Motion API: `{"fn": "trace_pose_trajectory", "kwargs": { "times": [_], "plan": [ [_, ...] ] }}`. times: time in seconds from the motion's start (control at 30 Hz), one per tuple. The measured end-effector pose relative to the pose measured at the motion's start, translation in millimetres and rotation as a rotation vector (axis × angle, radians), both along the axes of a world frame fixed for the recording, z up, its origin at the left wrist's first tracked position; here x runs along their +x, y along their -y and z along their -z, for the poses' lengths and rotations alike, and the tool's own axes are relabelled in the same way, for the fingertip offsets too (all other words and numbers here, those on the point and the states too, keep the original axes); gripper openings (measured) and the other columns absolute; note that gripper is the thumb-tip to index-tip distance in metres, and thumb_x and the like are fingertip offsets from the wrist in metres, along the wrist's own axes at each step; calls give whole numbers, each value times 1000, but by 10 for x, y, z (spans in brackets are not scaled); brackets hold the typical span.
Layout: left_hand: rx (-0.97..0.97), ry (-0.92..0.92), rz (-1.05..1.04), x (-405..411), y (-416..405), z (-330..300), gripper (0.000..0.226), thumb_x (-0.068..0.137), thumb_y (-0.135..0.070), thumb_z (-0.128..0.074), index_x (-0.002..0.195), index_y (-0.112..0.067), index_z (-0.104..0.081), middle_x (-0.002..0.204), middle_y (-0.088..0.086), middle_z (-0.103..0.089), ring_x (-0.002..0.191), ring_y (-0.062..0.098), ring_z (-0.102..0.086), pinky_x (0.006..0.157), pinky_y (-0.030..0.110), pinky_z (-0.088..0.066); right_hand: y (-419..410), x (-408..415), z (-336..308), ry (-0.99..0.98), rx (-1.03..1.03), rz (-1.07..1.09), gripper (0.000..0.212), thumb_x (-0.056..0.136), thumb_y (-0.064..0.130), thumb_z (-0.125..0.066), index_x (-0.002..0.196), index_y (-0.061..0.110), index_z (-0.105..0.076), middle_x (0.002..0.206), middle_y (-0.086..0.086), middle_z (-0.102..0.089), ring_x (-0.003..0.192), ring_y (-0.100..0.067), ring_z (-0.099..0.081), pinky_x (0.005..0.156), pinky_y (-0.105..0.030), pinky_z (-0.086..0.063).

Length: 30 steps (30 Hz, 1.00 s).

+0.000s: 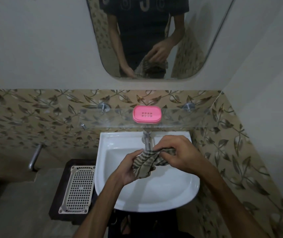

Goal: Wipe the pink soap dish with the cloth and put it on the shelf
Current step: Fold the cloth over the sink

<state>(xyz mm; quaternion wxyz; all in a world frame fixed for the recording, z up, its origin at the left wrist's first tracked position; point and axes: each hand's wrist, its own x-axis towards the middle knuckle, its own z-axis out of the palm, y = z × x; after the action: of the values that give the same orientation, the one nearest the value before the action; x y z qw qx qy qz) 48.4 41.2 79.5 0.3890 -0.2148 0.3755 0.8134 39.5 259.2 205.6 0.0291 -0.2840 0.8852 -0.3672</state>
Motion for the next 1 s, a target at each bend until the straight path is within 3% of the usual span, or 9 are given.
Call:
{"fn": "trace_pose_trajectory", "kwargs": {
  "times": [0.13, 0.27, 0.43, 0.47, 0.53, 0.6, 0.7, 0.87, 1.0],
  "plan": [
    [7, -42, 14, -34, 51, -19, 73, 80, -26, -69, 142, 9, -53, 129, 30, -62, 109, 42, -59, 74, 42, -56, -79, -11, 149, -73, -49, 58, 29, 81, 2, -72, 101, 20, -82, 97, 6, -75, 89, -13, -70, 75, -40, -59],
    [77, -6, -58, -118, 122, -42, 50, 88, -32, -66, 127, 1, -69, 127, 26, -67, 102, 39, -70, 85, 48, -59, -204, -18, 353, -195, -59, 149, 28, 82, -9, -72, 97, 12, -83, 99, -1, -74, 90, -20, -70, 74, -44, -59],
    [152, 53, -134, -165, 169, -65, 53, 101, -35, -53, 134, 4, -65, 141, 28, -61, 119, 40, -67, 93, 51, -59, -209, 82, 455, -513, -77, 207, 30, 81, -15, -60, 87, 4, -82, 100, -14, -74, 84, -32, -68, 68, -41, -56],
    [163, 48, -152, -171, 159, -75, 49, 102, -34, -53, 123, 6, -70, 137, 29, -63, 117, 41, -68, 91, 52, -60, -196, 109, 462, -572, -97, 227, 30, 83, -14, -57, 86, 3, -82, 101, -16, -74, 84, -33, -68, 69, -39, -55],
    [151, 24, -191, -187, 131, -140, 38, 99, -29, -59, 80, 1, -71, 114, 27, -71, 103, 40, -73, 83, 52, -62, -161, 168, 473, -650, -116, 259, 30, 84, -14, -57, 83, 2, -82, 103, -20, -74, 84, -36, -69, 71, -39, -55],
    [118, -54, -178, -226, 93, -233, 33, 95, -20, -68, 66, -5, -64, 98, 21, -73, 94, 36, -75, 83, 49, -62, -152, 204, 477, -679, -124, 275, 28, 85, -13, -56, 80, 0, -81, 104, -23, -74, 85, -39, -70, 72, -40, -57],
    [-40, -224, -119, -267, 26, -436, 4, 83, -10, -77, 83, -7, -74, 94, 14, -75, 87, 27, -75, 76, 39, -62, -200, 216, 530, -657, -161, 320, 29, 79, -15, -57, 78, 0, -81, 104, -23, -74, 87, -39, -70, 73, -40, -57],
    [-464, -511, -219, -301, -55, -756, 47, 65, -9, -86, 109, -10, -71, 102, 16, -79, 86, 24, -75, 73, 33, -59, -189, 344, 802, -464, -312, 460, 25, 78, -19, -70, 86, 2, -81, 106, -13, -72, 90, -28, -71, 72, -38, -58],
    [-504, -680, -284, -307, -162, -1027, 43, 72, 6, -86, 111, -6, -72, 96, 11, -81, 81, 20, -77, 64, 27, -60, -91, 503, 1002, -101, -434, 472, 55, 80, -12, -74, 126, 18, -71, 119, 3, -70, 105, -14, -69, 78, -35, -61]
  ]
}}
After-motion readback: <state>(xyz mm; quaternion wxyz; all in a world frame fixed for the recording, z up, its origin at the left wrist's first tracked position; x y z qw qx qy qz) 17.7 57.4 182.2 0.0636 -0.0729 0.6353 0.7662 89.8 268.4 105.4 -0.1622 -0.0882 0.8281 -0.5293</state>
